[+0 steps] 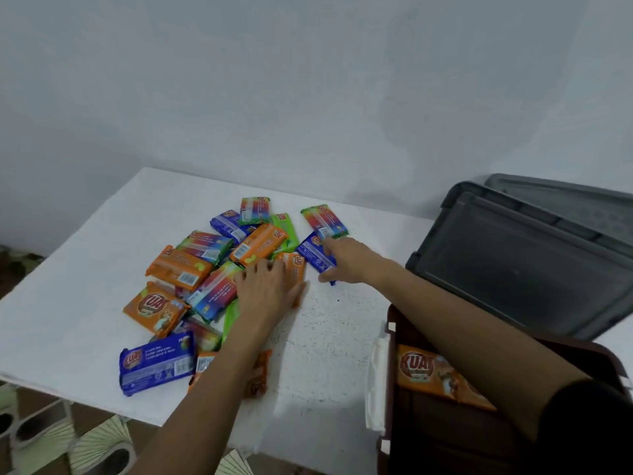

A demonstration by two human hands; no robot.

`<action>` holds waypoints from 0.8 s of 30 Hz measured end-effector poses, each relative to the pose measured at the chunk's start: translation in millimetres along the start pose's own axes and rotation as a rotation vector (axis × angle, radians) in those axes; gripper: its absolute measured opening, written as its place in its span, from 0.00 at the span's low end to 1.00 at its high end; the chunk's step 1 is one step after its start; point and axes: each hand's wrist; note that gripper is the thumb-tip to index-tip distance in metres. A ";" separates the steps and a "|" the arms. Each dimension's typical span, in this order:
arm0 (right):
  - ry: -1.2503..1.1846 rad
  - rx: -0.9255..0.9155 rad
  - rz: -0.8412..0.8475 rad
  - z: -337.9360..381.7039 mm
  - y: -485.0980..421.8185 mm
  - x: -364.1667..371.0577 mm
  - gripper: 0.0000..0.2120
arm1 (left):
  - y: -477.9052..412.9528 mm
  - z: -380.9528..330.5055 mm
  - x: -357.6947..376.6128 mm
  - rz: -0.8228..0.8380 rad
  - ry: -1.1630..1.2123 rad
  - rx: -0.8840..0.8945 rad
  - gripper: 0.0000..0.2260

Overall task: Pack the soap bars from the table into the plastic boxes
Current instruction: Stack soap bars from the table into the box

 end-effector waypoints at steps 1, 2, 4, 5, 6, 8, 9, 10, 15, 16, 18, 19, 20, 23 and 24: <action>0.034 0.005 -0.005 1.2 -5.7 3.1 0.30 | -3.6 -0.7 1.7 0.003 -0.020 -0.011 0.30; 0.064 0.015 -0.008 2.4 -10.0 6.2 0.33 | -6.6 -1.9 2.9 0.005 -0.036 -0.019 0.31; 0.119 0.039 -0.010 3.2 -16.5 12.0 0.36 | -11.0 -5.3 5.3 0.003 -0.058 -0.028 0.32; 0.139 0.043 -0.007 2.9 -18.7 14.5 0.37 | -12.1 -7.2 6.6 -0.004 -0.063 -0.030 0.32; 0.148 0.047 0.000 2.6 -20.0 15.8 0.37 | -12.6 -8.5 7.9 -0.007 -0.062 -0.035 0.31; 0.149 0.048 0.010 1.1 -21.2 15.4 0.36 | -14.0 -9.3 10.1 -0.021 -0.045 -0.049 0.30; 0.145 0.043 0.006 0.1 -20.5 13.4 0.36 | -14.6 -8.9 10.5 -0.026 -0.028 -0.056 0.30; 0.126 0.047 0.003 -0.9 -19.1 10.7 0.34 | -14.8 -8.1 10.5 -0.025 -0.002 -0.062 0.31; -0.271 0.111 -0.006 -9.0 -2.8 -11.1 0.16 | -13.1 -7.5 0.9 -0.037 0.200 -0.074 0.31; -0.383 0.127 0.007 -12.4 1.5 -15.6 0.16 | -11.9 -7.8 -2.7 -0.055 0.254 -0.074 0.30; -0.598 0.160 0.017 -21.3 11.4 -24.2 0.15 | -9.1 -7.9 -11.7 -0.083 0.370 -0.071 0.31; -0.675 0.171 0.015 -26.8 17.9 -28.1 0.14 | -8.0 -8.2 -17.3 -0.098 0.431 -0.066 0.33; -0.719 0.175 0.011 -32.8 24.3 -31.9 0.14 | -7.5 -7.7 -22.1 -0.110 0.496 -0.065 0.35; -0.787 0.147 -0.013 -48.8 49.8 -42.8 0.15 | -4.4 -9.1 -38.9 -0.125 0.693 -0.046 0.42; -0.831 0.137 -0.023 -54.0 59.9 -45.5 0.15 | -2.8 -10.5 -43.6 -0.128 0.749 -0.036 0.44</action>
Point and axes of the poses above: each hand's wrist, its own y-axis away from the middle knuckle, its own x-axis out of the palm, z = x × y, and after that the axes turned 10 degrees about x, right-handed
